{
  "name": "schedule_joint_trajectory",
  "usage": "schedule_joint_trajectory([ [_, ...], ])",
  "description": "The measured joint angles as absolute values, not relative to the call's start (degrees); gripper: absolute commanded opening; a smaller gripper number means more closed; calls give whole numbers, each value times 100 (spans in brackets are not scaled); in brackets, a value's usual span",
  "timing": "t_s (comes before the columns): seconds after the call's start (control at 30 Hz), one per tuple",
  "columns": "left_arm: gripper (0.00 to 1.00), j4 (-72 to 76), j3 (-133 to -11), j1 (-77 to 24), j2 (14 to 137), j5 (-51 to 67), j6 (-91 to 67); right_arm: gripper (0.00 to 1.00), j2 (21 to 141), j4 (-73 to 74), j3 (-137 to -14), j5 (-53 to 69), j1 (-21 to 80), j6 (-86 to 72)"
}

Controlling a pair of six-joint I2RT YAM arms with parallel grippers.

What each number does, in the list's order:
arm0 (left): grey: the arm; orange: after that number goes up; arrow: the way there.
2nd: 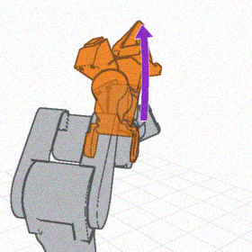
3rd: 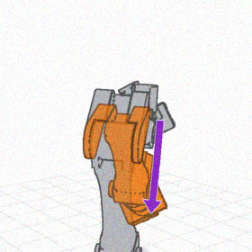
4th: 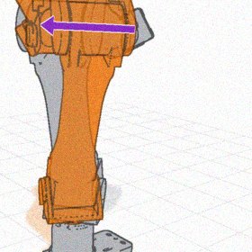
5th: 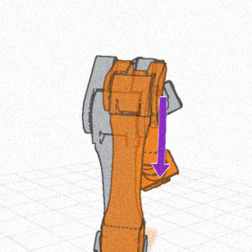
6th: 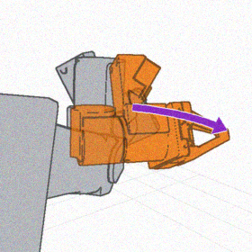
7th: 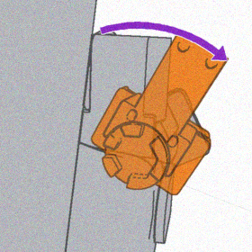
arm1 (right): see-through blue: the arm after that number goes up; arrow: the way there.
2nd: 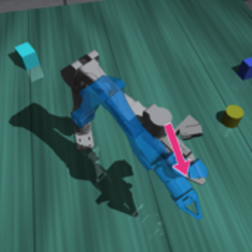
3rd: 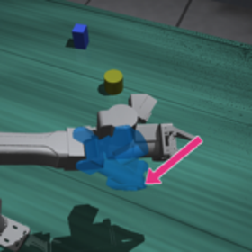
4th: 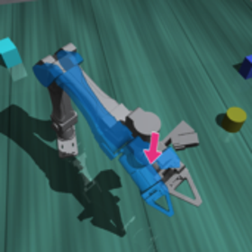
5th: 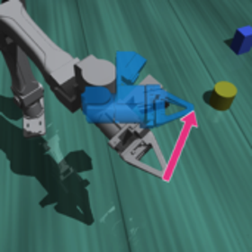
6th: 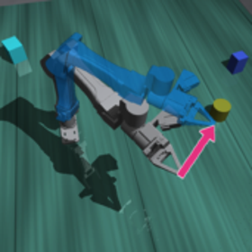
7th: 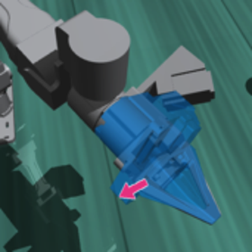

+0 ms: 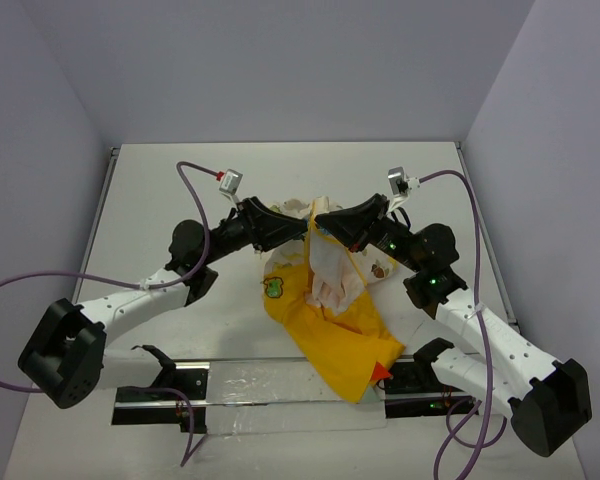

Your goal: Zip up the jacket

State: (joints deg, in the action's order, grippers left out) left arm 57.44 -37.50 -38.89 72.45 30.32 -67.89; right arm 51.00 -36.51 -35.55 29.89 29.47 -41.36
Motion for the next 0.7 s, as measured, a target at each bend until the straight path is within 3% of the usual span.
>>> schedule_joint_trajectory([
  [0.37, 79, 6784, -3765, -3887, 7848, 3376, -7357, 0, 5100, -3656, -3555, 3006, 2945, -4155],
  [0.7, 74, 7311, -3765, -3883, 8161, 3456, -7986, 0, 5101, -3688, -3555, 3049, 2945, -4174],
])
